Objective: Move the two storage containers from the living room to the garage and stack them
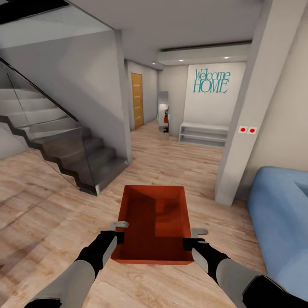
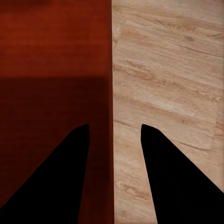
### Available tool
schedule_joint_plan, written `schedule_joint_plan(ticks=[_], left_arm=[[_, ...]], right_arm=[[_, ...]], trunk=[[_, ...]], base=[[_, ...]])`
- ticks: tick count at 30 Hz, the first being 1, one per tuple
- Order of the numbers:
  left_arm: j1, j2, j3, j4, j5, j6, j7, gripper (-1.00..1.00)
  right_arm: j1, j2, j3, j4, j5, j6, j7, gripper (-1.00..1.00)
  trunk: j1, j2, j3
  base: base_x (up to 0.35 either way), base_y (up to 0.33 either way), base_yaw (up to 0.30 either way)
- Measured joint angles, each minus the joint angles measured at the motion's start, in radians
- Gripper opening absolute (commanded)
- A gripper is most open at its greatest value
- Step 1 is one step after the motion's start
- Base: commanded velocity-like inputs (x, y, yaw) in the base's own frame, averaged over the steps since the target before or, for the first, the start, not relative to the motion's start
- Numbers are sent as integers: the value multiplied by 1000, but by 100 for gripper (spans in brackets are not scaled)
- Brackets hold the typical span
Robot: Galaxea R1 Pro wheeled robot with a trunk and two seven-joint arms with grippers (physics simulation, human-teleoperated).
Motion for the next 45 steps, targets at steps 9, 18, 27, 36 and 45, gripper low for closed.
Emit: schedule_joint_plan(ticks=[9, 18, 27, 36, 45], left_arm=[[0, 0, 0, 0, 0, 0, 0, -100], [0, 1, -1, 0, 2, 0, 0, -100], [0, 2, -2, 0, 3, 0, 0, -100], [0, 1, -1, 0, 2, 0, -1, -100], [0, 0, 2, 1, -3, 0, -2, -100]], right_arm=[[0, 0, -1, 0, 1, -1, 0, -100], [0, 1, -3, 1, 3, -1, 0, -100], [0, 1, -3, 1, 3, -1, 0, -100], [1, 1, -3, 1, 3, -1, 0, -100], [1, 0, -2, 0, 1, 1, 0, -100]], trunk=[[0, 0, 0], [0, 0, 0], [0, 0, 0], [0, 0, 0], [0, 0, 0]], base=[[322, 0, -98], [322, 0, -7], [322, 0, 0], [322, 0, 0], [322, 0, 0]])
